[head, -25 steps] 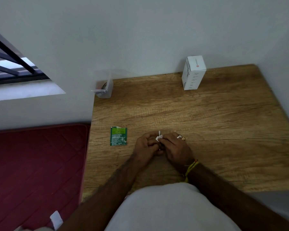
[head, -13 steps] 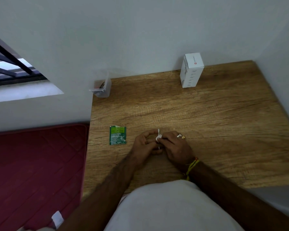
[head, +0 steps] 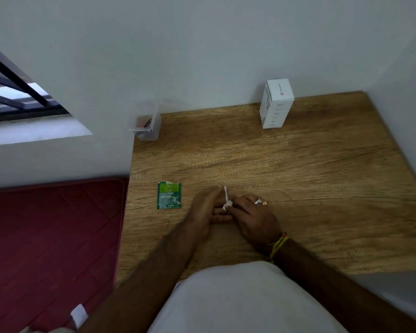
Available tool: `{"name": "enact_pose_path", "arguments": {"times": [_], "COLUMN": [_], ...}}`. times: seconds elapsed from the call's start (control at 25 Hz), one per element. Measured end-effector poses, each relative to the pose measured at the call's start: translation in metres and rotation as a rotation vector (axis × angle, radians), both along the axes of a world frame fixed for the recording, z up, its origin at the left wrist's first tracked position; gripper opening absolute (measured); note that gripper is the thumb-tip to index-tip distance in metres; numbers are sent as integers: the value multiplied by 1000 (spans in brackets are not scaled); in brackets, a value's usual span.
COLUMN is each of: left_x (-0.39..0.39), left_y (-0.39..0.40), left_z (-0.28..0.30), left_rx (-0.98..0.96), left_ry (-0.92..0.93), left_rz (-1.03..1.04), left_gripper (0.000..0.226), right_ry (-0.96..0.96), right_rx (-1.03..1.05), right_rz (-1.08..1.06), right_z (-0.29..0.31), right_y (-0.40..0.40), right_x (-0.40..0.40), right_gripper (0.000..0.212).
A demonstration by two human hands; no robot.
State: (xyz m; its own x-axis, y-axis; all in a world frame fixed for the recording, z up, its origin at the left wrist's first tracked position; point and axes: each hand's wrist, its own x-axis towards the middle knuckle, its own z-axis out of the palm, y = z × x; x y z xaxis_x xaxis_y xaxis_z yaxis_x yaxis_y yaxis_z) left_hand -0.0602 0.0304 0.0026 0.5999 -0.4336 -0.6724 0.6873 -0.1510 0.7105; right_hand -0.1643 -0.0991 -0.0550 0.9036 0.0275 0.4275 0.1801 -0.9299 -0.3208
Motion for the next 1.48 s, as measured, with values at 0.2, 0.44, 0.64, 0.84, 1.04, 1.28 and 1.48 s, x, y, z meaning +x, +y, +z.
{"name": "enact_pose_path", "arguments": {"times": [0.2,0.44,0.64,0.84,1.04,1.28,1.48], "left_x": [-1,-2,-2,-2,-2,-2,-3], "left_y": [-5,-6,-6,-8,-9,-12,-12], "left_z": [0,2,1,1,-1,-2,1], "left_rx": [85,86,77,90,120,128,77], "left_ry": [-59,-66,-80,-87,-107,-103,-100], "left_rz": [1,12,16,5,3,34,156], "left_gripper": [19,25,26,26,27,27,25], "right_ry": [-33,-16,-18,-9,-29,-10,-41], "right_rx": [-21,-14,6,53,78,33,356], "right_rz": [0,12,17,41,31,25,-85], "right_z": [4,5,8,4,5,3,11], "right_y": [-1,-3,-4,-5,-4,-3,-8], "right_x": [-2,-6,-8,-10,-10,-11,-10], "right_gripper": [24,24,24,23,21,20,20]}}
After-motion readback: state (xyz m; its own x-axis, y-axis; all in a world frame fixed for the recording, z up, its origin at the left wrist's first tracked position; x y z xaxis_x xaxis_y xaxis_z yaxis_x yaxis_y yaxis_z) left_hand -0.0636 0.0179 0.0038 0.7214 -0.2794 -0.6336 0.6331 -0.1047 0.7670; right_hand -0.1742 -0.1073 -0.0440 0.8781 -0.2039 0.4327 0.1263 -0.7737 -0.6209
